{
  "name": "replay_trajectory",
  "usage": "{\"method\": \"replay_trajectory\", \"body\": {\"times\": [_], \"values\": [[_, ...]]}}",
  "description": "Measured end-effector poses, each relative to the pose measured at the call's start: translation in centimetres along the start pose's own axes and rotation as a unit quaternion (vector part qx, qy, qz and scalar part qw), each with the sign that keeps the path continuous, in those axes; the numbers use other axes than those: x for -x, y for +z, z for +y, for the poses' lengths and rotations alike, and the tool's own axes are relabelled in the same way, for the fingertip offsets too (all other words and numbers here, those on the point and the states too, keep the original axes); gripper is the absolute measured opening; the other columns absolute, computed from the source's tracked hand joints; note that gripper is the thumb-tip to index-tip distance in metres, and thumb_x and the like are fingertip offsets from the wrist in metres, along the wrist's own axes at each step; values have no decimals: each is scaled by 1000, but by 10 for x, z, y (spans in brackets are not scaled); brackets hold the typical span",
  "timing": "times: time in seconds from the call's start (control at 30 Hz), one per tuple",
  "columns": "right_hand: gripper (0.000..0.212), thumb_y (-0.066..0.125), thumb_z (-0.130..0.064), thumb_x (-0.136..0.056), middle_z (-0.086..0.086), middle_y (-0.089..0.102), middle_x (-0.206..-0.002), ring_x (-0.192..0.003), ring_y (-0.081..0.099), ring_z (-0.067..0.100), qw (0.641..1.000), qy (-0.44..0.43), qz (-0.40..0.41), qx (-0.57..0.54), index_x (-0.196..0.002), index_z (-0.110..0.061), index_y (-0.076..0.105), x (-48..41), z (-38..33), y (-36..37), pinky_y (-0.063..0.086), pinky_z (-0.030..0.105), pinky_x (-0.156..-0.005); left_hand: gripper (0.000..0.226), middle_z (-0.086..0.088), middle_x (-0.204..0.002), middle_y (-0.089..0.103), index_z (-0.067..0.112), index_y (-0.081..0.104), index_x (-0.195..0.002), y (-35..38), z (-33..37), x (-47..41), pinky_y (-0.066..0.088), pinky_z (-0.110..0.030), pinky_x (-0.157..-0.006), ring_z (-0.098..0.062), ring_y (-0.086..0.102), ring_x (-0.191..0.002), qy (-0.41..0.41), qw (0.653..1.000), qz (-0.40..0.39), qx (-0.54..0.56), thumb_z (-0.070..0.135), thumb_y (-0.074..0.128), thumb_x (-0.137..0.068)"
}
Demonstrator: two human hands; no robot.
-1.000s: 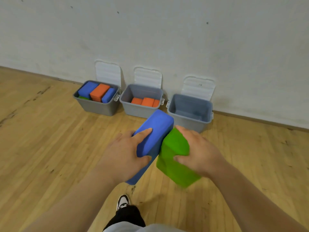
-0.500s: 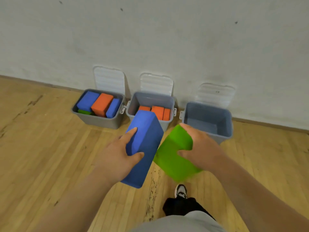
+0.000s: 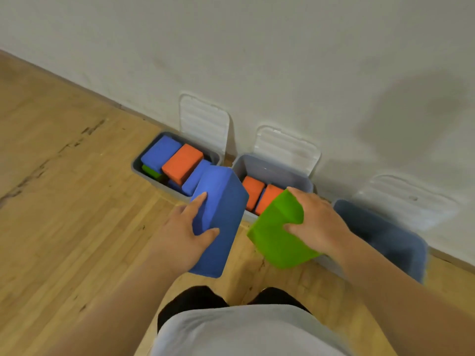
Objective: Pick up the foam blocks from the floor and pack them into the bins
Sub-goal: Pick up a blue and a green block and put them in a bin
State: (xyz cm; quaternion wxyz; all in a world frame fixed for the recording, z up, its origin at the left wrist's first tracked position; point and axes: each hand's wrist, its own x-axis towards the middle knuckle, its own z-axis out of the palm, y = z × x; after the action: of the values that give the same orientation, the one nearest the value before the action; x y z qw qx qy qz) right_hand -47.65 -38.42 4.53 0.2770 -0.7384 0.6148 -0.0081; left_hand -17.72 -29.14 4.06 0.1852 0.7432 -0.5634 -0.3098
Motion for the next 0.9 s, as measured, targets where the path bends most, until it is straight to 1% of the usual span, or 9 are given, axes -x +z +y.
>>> {"method": "replay_trajectory", "body": {"times": [0.1, 0.2, 0.3, 0.43, 0.53, 0.6, 0.67, 0.83, 0.9], "values": [[95, 80, -46, -80, 4, 36, -155, -138, 43, 34, 999, 7, -19, 25, -157, -41, 24, -69, 13, -14, 42, 45, -109, 83, 14, -127, 42, 54, 17, -157, 1, 9, -55, 40, -29, -87, -10, 46, -110, -24, 1000, 7, -1, 57, 66, -89], [91, 78, -45, -84, 5, 35, -149, -134, 44, 36, 998, 54, -37, 20, -157, -38, 25, -131, 30, -11, 43, 43, -106, 83, 12, -127, 42, 54, 18, -156, 5, 7, -125, 42, -30, -87, -10, 46, -112, -31, 999, -12, -2, 53, 68, -89], [90, 77, -43, -85, 4, 34, -149, -134, 44, 36, 992, 113, -52, -14, -158, -38, 25, -189, 54, 10, 43, 46, -107, 83, 16, -128, 36, 52, 17, -157, 18, 0, -212, 39, -28, -87, -7, 43, -111, -22, 998, -62, -9, 49, 68, -92], [86, 77, -42, -87, 4, 40, -150, -134, 45, 33, 977, 206, -38, -33, -158, -34, 28, -259, 83, 45, 41, 48, -110, 84, 14, -132, 30, 56, 16, -156, 58, -20, -340, 43, -35, -101, -9, 41, -121, -20, 990, -137, 8, 45, 70, -92], [80, 73, -42, -90, 4, 43, -153, -138, 43, 30, 965, 259, -17, -46, -158, -30, 31, -310, 109, 73, 40, 48, -113, 84, 8, -131, 27, 55, 13, -156, 106, -36, -418, 42, -31, -94, -9, 44, -107, -29, 981, -194, -3, 44, 69, -94], [77, 69, -44, -93, 3, 41, -155, -139, 43, 31, 955, 291, -25, -56, -158, -30, 30, -342, 133, 96, 41, 50, -111, 82, 10, -131, 23, 56, 10, -156, 145, -49, -456, 42, -30, -88, -11, 45, -104, -35, 972, -231, -5, 45, 65, -96], [75, 65, -46, -94, 4, 40, -155, -137, 44, 34, 947, 314, -45, -52, -158, -31, 28, -374, 162, 119, 43, 52, -108, 79, 11, -130, 24, 55, 11, -156, 191, -64, -486, 41, -31, -86, -14, 46, -105, -47, 965, -259, 5, 45, 63, -97], [72, 51, -53, -99, 10, 36, -156, -131, 43, 43, 933, 332, -135, 40, -160, -32, 21, -454, 237, 171, 44, 53, -105, 72, 0, -147, 28, 53, 13, -157, 313, -102, -534, 40, -33, -91, -16, 44, -108, -103, 949, -291, 57, 42, 57, -102], [69, 47, -57, -98, 11, 38, -155, -133, 40, 43, 922, 343, -162, 78, -159, -32, 24, -481, 260, 190, 43, 57, -104, 70, -2, -152, 30, 53, 11, -157, 357, -116, -545, 41, -34, -96, -21, 48, -116, -113, 946, -296, 70, 42, 54, -103]]}}
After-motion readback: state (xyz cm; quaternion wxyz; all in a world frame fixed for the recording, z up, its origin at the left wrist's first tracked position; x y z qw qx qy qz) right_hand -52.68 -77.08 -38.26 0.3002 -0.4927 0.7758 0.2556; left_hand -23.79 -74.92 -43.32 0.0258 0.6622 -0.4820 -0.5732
